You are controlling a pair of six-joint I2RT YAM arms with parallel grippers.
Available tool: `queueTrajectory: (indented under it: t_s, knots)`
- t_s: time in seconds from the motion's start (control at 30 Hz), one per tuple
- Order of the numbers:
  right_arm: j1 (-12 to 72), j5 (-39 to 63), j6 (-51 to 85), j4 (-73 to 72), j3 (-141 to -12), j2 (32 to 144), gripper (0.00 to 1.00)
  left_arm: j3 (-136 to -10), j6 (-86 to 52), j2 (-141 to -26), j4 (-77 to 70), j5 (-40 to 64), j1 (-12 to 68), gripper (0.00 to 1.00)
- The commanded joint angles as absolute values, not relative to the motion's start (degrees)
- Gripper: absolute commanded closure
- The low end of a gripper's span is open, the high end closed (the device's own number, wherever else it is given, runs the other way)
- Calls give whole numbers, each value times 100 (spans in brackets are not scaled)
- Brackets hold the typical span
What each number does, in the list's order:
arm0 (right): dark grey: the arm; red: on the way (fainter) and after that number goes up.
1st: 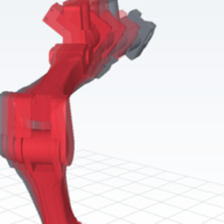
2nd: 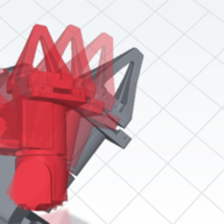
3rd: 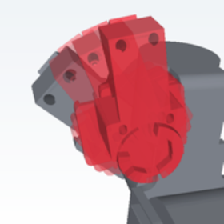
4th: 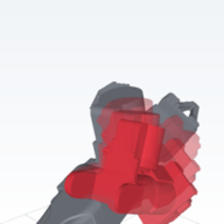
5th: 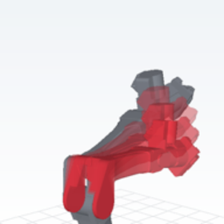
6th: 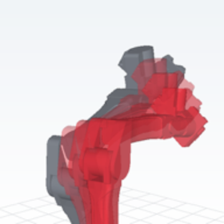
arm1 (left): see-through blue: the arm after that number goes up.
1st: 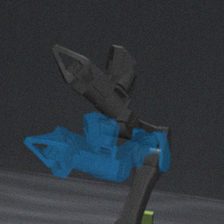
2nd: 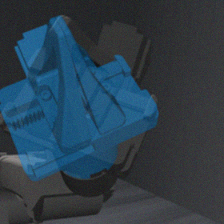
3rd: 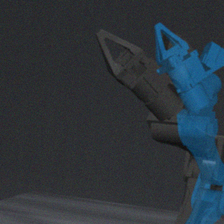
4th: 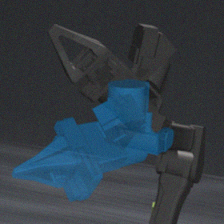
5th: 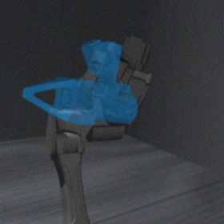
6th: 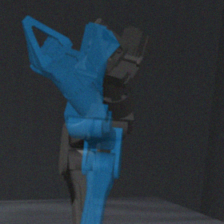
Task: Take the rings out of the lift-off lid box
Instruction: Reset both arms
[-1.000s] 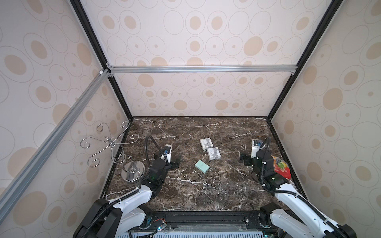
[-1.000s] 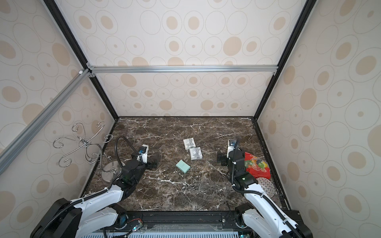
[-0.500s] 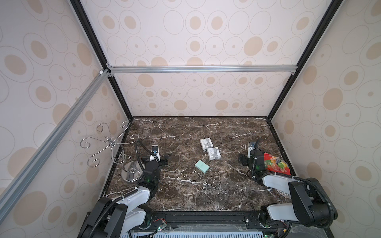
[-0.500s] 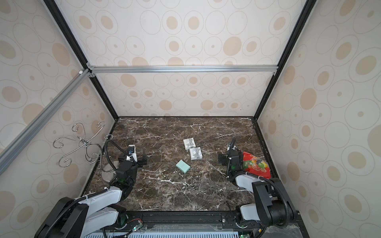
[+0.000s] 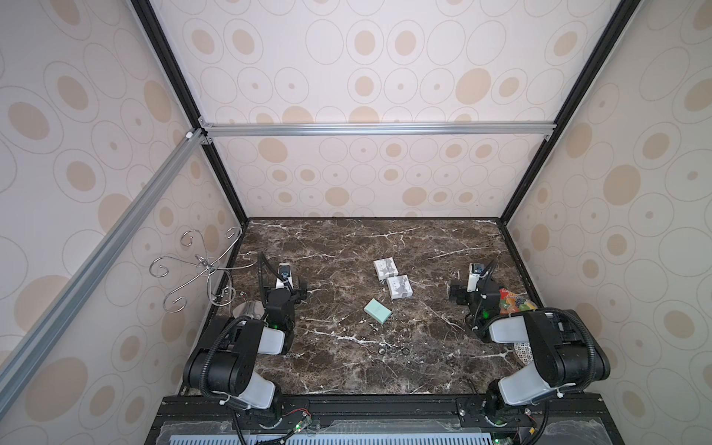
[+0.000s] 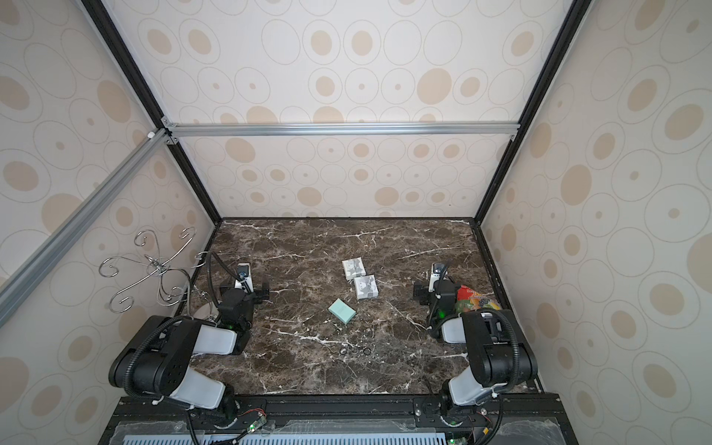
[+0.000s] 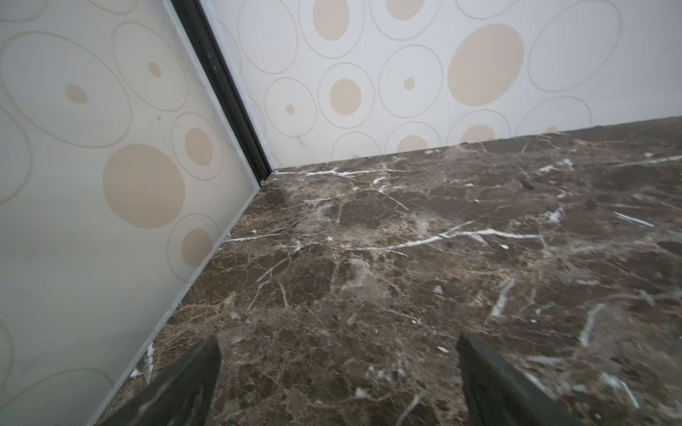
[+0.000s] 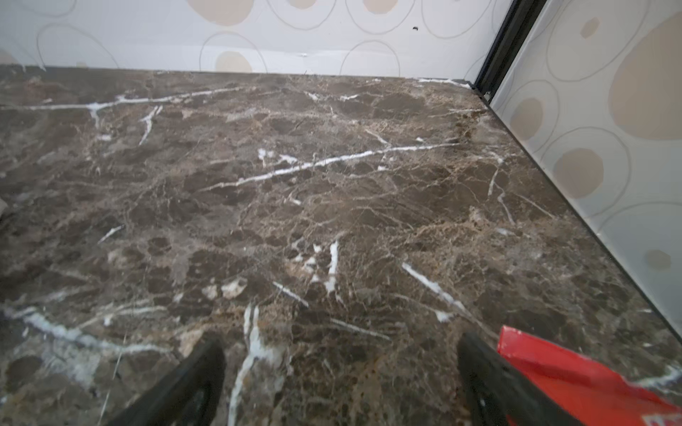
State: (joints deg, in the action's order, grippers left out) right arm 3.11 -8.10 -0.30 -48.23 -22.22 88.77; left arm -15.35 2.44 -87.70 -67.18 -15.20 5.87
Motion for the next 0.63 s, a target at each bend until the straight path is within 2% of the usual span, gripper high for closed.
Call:
queueTrajectory:
  t_s: [0.0,0.6]
  knots:
    - [271,-622,-3,-4678,-2392,8846,0,-1365,-192,-9013,-7638,-799,171,0]
    - [272,-589,-31,-4525,-2426,8813,0,-1272,-141,-9053,-7809,-773,167,0]
